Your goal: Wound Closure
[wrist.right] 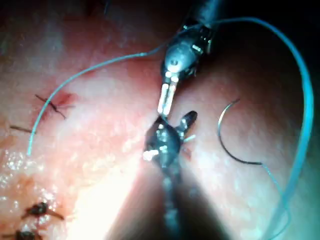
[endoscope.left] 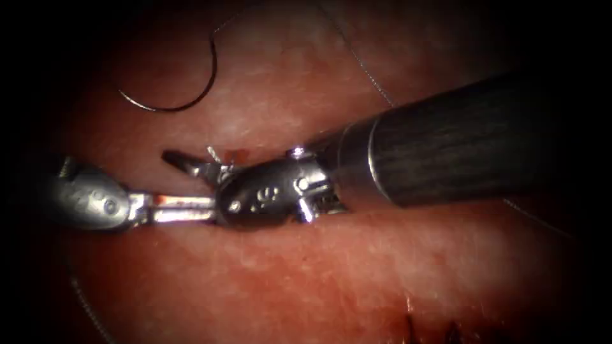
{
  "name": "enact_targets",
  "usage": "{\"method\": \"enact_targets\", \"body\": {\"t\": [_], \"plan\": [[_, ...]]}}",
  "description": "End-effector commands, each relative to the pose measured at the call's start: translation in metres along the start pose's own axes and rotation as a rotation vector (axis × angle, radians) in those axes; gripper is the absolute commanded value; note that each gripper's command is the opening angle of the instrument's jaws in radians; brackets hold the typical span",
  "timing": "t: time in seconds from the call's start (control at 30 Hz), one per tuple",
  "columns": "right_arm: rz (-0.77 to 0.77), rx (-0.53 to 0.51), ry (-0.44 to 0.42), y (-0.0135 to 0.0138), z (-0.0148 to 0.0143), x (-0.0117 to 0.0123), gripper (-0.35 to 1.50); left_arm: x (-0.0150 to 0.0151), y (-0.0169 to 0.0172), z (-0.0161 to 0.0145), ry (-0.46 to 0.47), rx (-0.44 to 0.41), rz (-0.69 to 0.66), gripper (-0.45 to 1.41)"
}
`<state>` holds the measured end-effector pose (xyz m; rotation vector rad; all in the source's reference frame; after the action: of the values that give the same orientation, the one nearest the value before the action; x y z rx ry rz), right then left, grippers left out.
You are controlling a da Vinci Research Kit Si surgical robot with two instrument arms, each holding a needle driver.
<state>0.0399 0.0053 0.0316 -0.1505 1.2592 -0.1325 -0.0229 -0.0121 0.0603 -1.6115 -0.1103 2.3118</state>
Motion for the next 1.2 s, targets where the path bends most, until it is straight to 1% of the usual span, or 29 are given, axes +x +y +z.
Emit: {"method": "enact_targets", "body": {"t": [0.03,0.13,0.2,0.3,0.37,0.4,0.43,0.47,0.5,0.53,0.57,0.6,0.73,0.8,0.83,0.87,0.93,0.97,1.0,1.03,1.07,1.1,1.13,1.17,1.2], "plan": [[0.005,0.018,0.008,-0.001,0.0005,0.0002,-0.35,-0.0006,0.0011,0.0003,-0.001,-0.004,-0.004,-0.45],[0.013,0.034,0.009,-0.0012,0.0004,0.0007,-0.35,-0.0006,0.0011,0.0003,-0.001,-0.004,-0.004,-0.45],[-0.008,0.023,-0.014,-0.0012,0.0002,0.0014,-0.35,-0.0006,0.0012,0.0002,-0.001,-0.004,-0.004,-0.45],[-0.011,0.022,-0.016,-0.0008,-0.0003,0.0023,-0.35,-0.0006,0.0016,-0.0002,-0.001,-0.006,-0.004,-0.45],[-0.008,0.023,-0.014,-0.0006,-0.0005,0.0024,-0.35,-0.0006,0.0018,-0.0005,-0.001,-0.007,-0.003,-0.45],[-0.007,0.019,-0.01,-0.0005,-0.0007,0.0026,-0.15,-0.0005,0.002,-0.0008,-0.001,-0.008,-0.003,-0.45],[-0.005,0.011,-0.005,-0.0003,-0.001,0.0027,0.37,-0.0005,0.0022,-0.0011,-0.001,-0.009,-0.003,-0.45],[-0.003,-0.015,-0.007,-0.0002,-0.0014,0.0029,1.05,-0.0005,0.0025,-0.0016,-0.001,-0.01,-0.003,-0.45],[-0.001,-0.037,-0.009,-0.0001,-0.0019,0.0031,1.26,-0.0005,0.0028,-0.002,-0.001,-0.011,-0.002,-0.45],[-0.005,-0.041,-0.003,-0.0002,-0.0033,0.0034,1.36,-0.0006,0.0034,-0.0031,-0.001,-0.015,-0.001,-0.45],[0.001,-0.037,-0.004,-0.0003,-0.0041,0.0035,1.36,-0.0007,0.0036,-0.0037,0.0,-0.018,0.001,-0.45],[0.001,-0.037,-0.004,-0.0003,-0.0041,0.0035,1.36,-0.0007,0.0036,-0.0037,0.0,-0.018,0.001,-0.45],[0.009,-0.04,-0.023,-0.0008,-0.0076,0.0037,1.38,-0.0021,0.004,-0.0065,-0.003,-0.02,0.013,-0.45],[0.014,-0.048,-0.044,-0.0011,-0.0104,0.0036,1.38,-0.004,0.0037,-0.0088,-0.015,0.002,-0.003,-0.45],[0.015,-0.052,-0.052,-0.0011,-0.0112,0.0035,1.36,-0.0046,0.0036,-0.0095,-0.018,0.01,-0.011,-0.45],[0.026,-0.064,-0.074,-0.001,-0.0128,0.0032,1.35,-0.0062,0.0031,-0.0109,-0.022,0.027,-0.027,-0.45],[0.042,-0.076,-0.093,-0.0009,-0.0141,0.0027,1.33,-0.008,0.0024,-0.0121,-0.044,0.033,-0.059,-0.43],[0.052,-0.084,-0.107,-0.0008,-0.0149,0.0024,1.33,-0.0096,0.0016,-0.0128,-0.074,0.041,-0.102,-0.03],[0.052,-0.084,-0.107,-0.0008,-0.0149,0.0024,1.33,-0.0096,0.0016,-0.0128,-0.074,0.041,-0.102,-0.03],[0.062,-0.095,-0.123,-0.0007,-0.0154,0.0021,1.33,-0.0116,0.0008,-0.0135,-0.111,0.062,-0.154,0.15],[0.064,-0.099,-0.129,-0.0007,-0.0156,0.002,1.33,-0.0124,0.0005,-0.0137,-0.129,0.068,-0.166,0.19],[0.064,-0.099,-0.129,-0.0007,-0.0156,0.002,1.33,-0.0124,0.0005,-0.0137,-0.129,0.068,-0.166,0.19],[0.067,-0.105,-0.139,-0.0007,-0.0158,0.0018,1.33,-0.0144,-0.0001,-0.0142,-0.166,0.084,-0.203,0.32],[0.067,-0.105,-0.139,-0.0007,-0.0158,0.0018,1.33,-0.0144,-0.0001,-0.0142,-0.166,0.084,-0.203,0.32],[0.067,-0.106,-0.141,-0.0007,-0.0159,0.0018,1.33,-0.0152,-0.0003,-0.0143,-0.18,0.092,-0.222,0.37]]}}
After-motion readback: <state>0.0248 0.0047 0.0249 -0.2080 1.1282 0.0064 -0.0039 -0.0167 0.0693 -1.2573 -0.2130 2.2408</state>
